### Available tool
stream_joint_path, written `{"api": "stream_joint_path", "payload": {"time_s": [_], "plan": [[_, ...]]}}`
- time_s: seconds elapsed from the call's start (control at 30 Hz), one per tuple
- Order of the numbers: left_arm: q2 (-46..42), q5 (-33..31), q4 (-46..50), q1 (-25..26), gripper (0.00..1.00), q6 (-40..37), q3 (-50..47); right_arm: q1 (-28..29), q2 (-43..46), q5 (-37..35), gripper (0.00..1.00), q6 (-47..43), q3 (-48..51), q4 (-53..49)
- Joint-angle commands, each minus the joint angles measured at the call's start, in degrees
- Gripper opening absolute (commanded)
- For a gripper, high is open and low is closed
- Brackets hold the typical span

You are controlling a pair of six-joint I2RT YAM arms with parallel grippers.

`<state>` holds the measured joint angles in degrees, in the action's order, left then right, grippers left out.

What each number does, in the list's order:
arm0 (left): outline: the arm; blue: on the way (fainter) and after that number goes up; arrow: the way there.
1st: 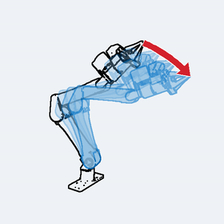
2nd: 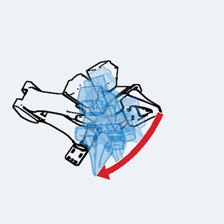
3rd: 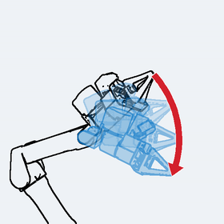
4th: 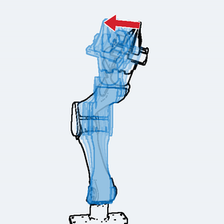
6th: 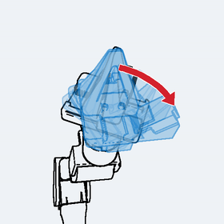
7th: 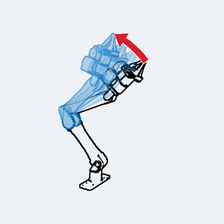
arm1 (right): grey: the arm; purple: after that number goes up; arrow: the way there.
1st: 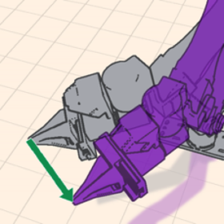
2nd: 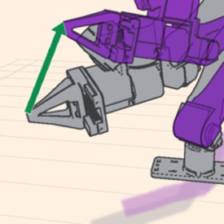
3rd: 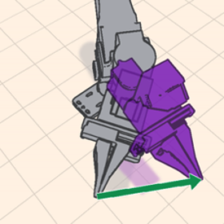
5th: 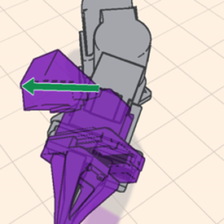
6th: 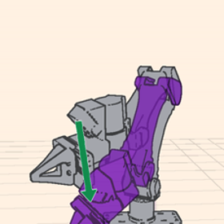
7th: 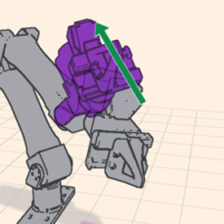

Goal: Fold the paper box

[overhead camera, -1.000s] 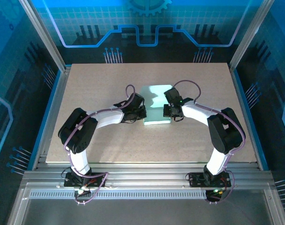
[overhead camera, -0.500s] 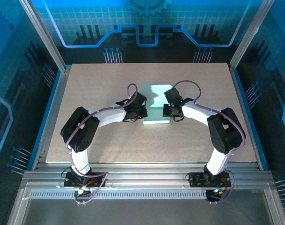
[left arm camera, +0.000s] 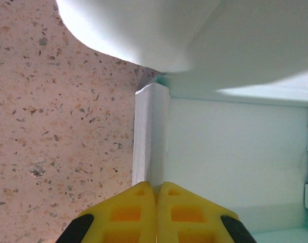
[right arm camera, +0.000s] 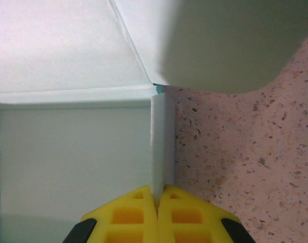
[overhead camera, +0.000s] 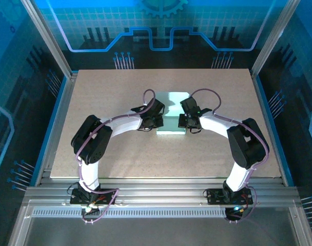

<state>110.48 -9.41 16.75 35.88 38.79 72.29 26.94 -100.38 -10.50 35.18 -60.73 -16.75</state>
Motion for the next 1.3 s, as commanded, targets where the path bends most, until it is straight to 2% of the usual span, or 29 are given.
{"api": "stream_joint_path", "payload": {"time_s": [0.0, 0.1, 0.2, 0.43, 0.53, 0.67, 0.77, 0.93, 1.2, 1.27], "plan": [[7.21, 2.84, 5.11, 1.83, 0.07, -0.08, -2.96, 2.11, 1.70, 10.65, 0.02, 1.31, 0.42, 3.92], [6.77, 3.29, 3.81, 1.82, 0.17, 0.80, -3.69, 2.11, 1.77, 10.77, 0.02, 1.34, 0.46, 4.10], [7.03, 4.25, 3.25, 1.79, 0.17, 1.27, -3.46, 2.15, 1.79, 10.77, 0.02, 1.47, 0.69, 4.23], [7.55, 5.52, 2.15, 1.74, 0.05, 1.58, -3.68, 2.07, 1.83, 10.59, 0.02, 1.42, 0.78, 4.10], [7.39, 5.45, 2.62, 1.75, 0.04, 1.44, -3.36, 2.07, 1.54, 10.91, 0.02, 1.47, 0.70, 4.10], [6.33, 5.45, 3.26, 1.79, 0.18, 1.63, -2.82, 2.07, 1.26, 11.01, 0.02, 1.43, 0.61, 4.19], [4.27, 5.12, 3.29, 1.74, 0.21, 1.58, -2.95, 2.07, 1.15, 10.88, 0.02, 1.38, 0.56, 4.10], [2.99, 4.42, 4.82, 1.76, 0.01, 1.12, -2.07, 2.07, 1.00, 11.05, 0.02, 1.52, 0.69, 4.25], [3.80, 3.07, 6.63, 1.82, 0.00, 0.97, -1.20, 2.84, 1.76, 9.98, 0.02, 0.97, 0.38, 3.58], [3.32, 3.16, 6.41, 1.82, 0.17, 1.21, -1.28, 3.10, 1.87, 9.58, 0.03, 0.88, 0.16, 3.31]]}}
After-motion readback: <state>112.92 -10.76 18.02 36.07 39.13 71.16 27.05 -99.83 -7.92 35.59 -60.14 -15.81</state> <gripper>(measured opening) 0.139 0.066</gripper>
